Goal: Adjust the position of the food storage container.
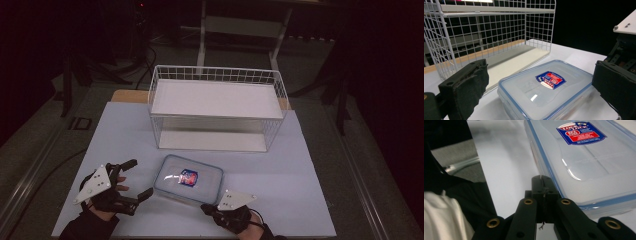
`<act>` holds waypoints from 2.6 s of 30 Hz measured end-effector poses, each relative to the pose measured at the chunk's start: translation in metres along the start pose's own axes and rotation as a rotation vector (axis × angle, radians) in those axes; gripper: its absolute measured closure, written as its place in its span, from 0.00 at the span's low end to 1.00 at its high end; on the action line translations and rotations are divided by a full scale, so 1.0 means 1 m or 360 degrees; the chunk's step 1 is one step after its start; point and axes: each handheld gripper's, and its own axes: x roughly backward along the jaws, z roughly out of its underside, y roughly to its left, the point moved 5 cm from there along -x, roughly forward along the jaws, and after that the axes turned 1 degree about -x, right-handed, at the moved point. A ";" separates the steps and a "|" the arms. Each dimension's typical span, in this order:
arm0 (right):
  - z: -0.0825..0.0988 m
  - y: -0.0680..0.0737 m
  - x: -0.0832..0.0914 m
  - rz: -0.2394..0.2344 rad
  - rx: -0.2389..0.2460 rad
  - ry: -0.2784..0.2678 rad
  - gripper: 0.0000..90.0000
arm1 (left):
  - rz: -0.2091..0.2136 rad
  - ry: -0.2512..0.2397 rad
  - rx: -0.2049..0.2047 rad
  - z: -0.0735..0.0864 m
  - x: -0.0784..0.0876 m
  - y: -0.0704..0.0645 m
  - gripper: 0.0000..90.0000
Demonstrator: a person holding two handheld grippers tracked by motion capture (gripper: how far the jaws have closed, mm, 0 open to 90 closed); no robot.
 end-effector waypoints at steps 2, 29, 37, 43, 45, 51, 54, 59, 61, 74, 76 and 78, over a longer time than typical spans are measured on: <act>0.000 -0.001 0.000 0.0028 0.0005 0.0009 1.00 | 0.0000 0.0004 -0.0002 0.000 0.000 0.000 0.01; 0.003 -0.041 0.008 0.0152 -0.0158 0.0008 1.00 | 0.0074 0.0065 0.0040 0.002 -0.003 -0.004 0.01; -0.007 -0.038 0.023 0.0123 -0.0168 -0.0109 0.98 | 0.0135 0.0181 0.0019 -0.001 -0.002 -0.006 0.06; -0.023 -0.043 0.048 0.0115 -0.0177 -0.0272 0.74 | 0.0199 0.0404 -0.0017 0.006 -0.004 0.003 0.48; -0.026 -0.046 0.055 0.0120 -0.0187 -0.0314 0.63 | 0.0195 0.0476 -0.0008 0.011 -0.005 0.009 0.60; -0.031 -0.049 0.071 0.0100 -0.0191 -0.0390 0.25 | 0.0135 0.0661 0.0031 0.028 -0.011 0.027 0.83; -0.032 -0.050 0.075 0.0145 -0.0167 -0.0413 0.15 | 0.0116 0.0736 0.0057 0.036 -0.015 0.035 0.87; -0.032 -0.052 0.084 0.0152 -0.0138 -0.0456 0.15 | 0.0061 0.0819 0.0054 0.050 -0.027 0.045 0.99; -0.031 -0.054 0.087 0.0163 -0.0119 -0.0470 0.15 | 0.0084 0.0835 0.0073 0.052 -0.032 0.046 1.00; -0.019 -0.060 0.089 0.0199 -0.0129 -0.0432 0.15 | 0.0153 0.0903 0.0002 0.055 -0.063 0.038 1.00; -0.018 -0.061 0.090 0.0203 -0.0134 -0.0428 0.15 | 0.0151 0.0913 -0.0006 0.055 -0.067 0.037 1.00; -0.016 -0.062 0.090 0.0199 -0.0133 -0.0419 0.15 | 0.0143 0.0919 -0.0024 0.054 -0.070 0.037 1.00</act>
